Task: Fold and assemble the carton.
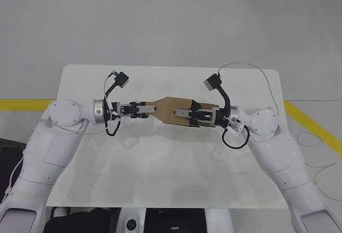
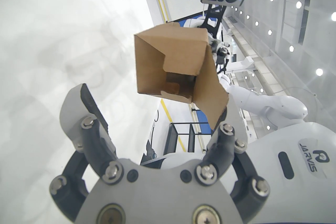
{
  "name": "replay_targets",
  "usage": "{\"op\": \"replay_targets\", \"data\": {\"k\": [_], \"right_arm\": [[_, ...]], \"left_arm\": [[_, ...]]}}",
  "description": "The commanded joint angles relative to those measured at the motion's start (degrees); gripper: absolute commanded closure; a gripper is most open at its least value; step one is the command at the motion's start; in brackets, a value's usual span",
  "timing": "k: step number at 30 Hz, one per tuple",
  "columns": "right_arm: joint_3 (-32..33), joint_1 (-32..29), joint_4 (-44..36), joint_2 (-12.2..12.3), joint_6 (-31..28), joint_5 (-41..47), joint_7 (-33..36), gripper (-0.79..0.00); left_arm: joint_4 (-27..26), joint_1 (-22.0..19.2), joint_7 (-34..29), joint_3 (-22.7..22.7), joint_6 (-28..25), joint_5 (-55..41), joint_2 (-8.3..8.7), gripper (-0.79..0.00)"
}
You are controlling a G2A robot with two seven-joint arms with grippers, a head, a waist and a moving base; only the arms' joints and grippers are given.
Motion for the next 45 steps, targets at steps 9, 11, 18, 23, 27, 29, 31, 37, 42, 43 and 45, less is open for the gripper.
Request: {"op": "replay_targets", "data": {"k": [9, 11, 18, 23, 27, 29, 31, 37, 42, 43, 45], "right_arm": [[0.14, -0.43, -1.09, 0.11, -0.86, 1.24, 0.63, 0.000], [0.14, -0.44, -1.23, 0.12, -1.02, 1.57, 0.76, 0.000], [0.11, -0.44, -1.14, 0.07, -1.85, 3.04, 0.83, 0.000], [-0.43, -0.07, -1.05, -0.12, -2.70, 4.70, 1.38, 0.000], [-0.98, 0.47, -0.61, -0.30, -3.36, 5.71, 1.95, 0.000], [-1.27, 0.74, -0.47, -0.39, -3.54, 6.05, 2.11, 0.000], [-1.54, 1.05, -0.32, -0.48, -3.66, 6.20, 2.22, 0.000], [-2.20, 1.73, 0.29, -0.76, -4.58, 7.84, 2.87, 0.000], [-2.63, 2.30, 0.40, -0.94, -5.04, 8.85, 3.71, 0.000], [-2.73, 2.41, 0.35, -0.97, -5.17, 9.01, 3.91, 0.000], [-2.87, 2.54, 0.31, -1.04, -5.41, 9.52, 4.24, 0.000]], "left_arm": [[2.44, -1.13, 0.27, 0.21, 0.75, -1.43, -0.19, -0.785], [2.45, -1.04, -0.18, 0.22, 0.51, -1.76, -0.18, -0.785], [1.86, -0.49, -1.58, 0.01, -0.81, -2.64, -0.07, -0.785], [1.43, -0.21, -1.90, 0.34, -0.86, -2.82, -0.09, -0.785], [1.33, -0.21, -2.30, 0.69, -0.69, -3.30, -0.15, -0.785], [1.31, -0.23, -2.73, 0.89, -0.40, -3.99, -0.20, -0.785], [1.27, -0.34, -3.18, 1.01, -0.23, -4.50, -0.23, -0.785], [1.07, -0.35, -4.04, 1.48, -0.13, -4.61, -0.27, -0.785], [1.20, -0.35, -4.32, 1.80, -0.14, -4.45, -0.29, -0.785], [1.28, -0.37, -4.25, 1.81, -0.11, -4.48, -0.30, -0.785], [1.32, -0.43, -4.20, 1.84, -0.03, -4.48, -0.31, -0.785]]}}
